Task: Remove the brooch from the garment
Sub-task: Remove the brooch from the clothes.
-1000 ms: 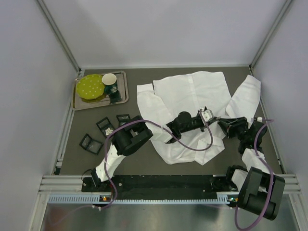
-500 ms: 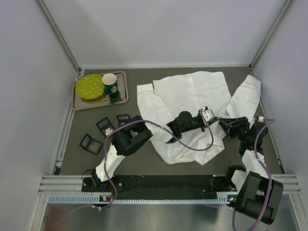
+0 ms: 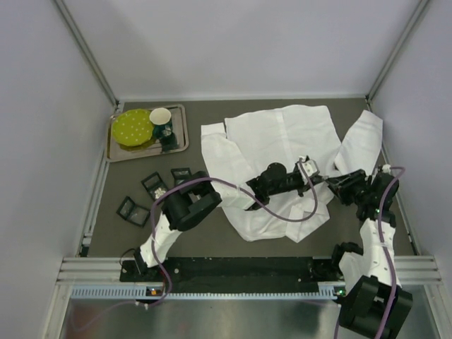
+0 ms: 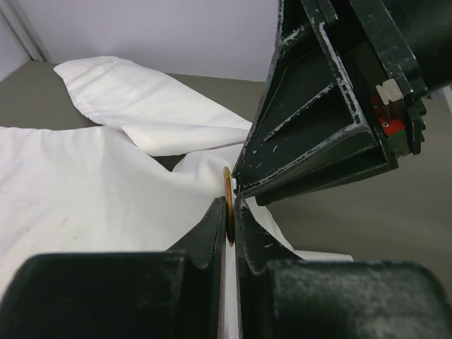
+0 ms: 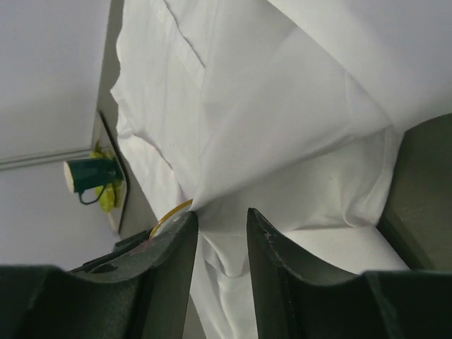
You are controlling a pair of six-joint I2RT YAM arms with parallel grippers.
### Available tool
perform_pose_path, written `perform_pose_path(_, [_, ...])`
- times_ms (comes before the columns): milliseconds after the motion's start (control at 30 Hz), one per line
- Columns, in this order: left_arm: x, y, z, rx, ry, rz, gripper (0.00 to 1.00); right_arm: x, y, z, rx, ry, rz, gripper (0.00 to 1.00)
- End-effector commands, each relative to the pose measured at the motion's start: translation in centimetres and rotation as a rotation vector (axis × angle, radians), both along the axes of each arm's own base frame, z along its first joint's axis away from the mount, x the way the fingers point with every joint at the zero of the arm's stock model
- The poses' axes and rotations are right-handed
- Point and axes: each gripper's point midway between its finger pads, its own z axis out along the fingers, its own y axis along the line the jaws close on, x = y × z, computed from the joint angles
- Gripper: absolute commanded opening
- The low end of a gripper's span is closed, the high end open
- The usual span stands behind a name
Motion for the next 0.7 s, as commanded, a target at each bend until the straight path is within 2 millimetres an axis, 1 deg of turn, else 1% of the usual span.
perform_pose_path(0, [-10.8,-0.5,-6.4,0.253,0.091,-0.307,0.0,0.8,-1.3,5.8,-0.166,-0.091,-0.005,0.4])
perform_pose_path(33, [-10.5,-0.4,-6.7,0.267,0.077,-0.299,0.0,0.6,-1.4,5.4,-0.165,-0.067,-0.008,0.4])
perform_pose_path(67, [-10.2,-0.3,-7.0,0.289,0.064,-0.287,0.0,0.0,-1.7,4.8,-0.178,-0.011,-0.022,0.4])
perform_pose_path(133, [-9.6,-0.2,-7.2,0.31,0.02,-0.271,0.0,-0.5,-2.4,4.2,-0.212,0.044,-0.047,0.41])
perform_pose_path(167, [-9.3,-0.3,-7.1,0.32,-0.006,-0.263,0.0,-0.6,-2.7,4.4,-0.244,0.048,-0.048,0.41])
perform_pose_path(200, [-9.1,-0.3,-7.0,0.322,-0.017,-0.259,0.0,-1.1,-2.9,3.8,-0.248,0.084,-0.056,0.44])
perform_pose_path(300, [-8.3,-0.5,-7.1,0.33,-0.039,-0.238,0.0,-1.4,-3.2,3.8,-0.28,0.101,-0.053,0.46])
perform_pose_path(400, [-7.8,-0.7,-7.0,0.327,-0.059,-0.221,0.0,-1.0,-2.7,3.8,-0.288,0.109,-0.003,0.5])
perform_pose_path(433, [-7.6,-0.7,-6.9,0.322,-0.064,-0.21,0.0,-0.9,-2.2,3.8,-0.286,0.118,0.025,0.5])
perform_pose_path(467, [-7.5,-0.6,-7.0,0.321,-0.062,-0.198,0.0,-0.8,-2.2,3.5,-0.277,0.139,0.027,0.5])
perform_pose_path(500, [-7.0,-0.6,-6.8,0.314,-0.066,-0.171,0.0,-0.8,-2.2,3.3,-0.268,0.149,0.024,0.48])
perform_pose_path(533, [-6.8,-0.7,-6.2,0.292,-0.077,-0.159,0.0,-0.9,-2.2,2.8,-0.248,0.172,0.006,0.46])
perform_pose_path(567, [-6.7,-0.6,-6.2,0.287,-0.08,-0.148,0.0,-1.2,-2.1,2.0,-0.23,0.203,0.006,0.44])
perform_pose_path(600, [-6.4,-0.6,-5.9,0.276,-0.088,-0.133,0.0,-1.3,-2.0,1.6,-0.219,0.224,0.01,0.41])
perform_pose_path(667, [-5.2,-0.5,-5.3,0.256,-0.106,-0.066,0.0,-1.5,-2.1,1.0,-0.23,0.251,0.014,0.41])
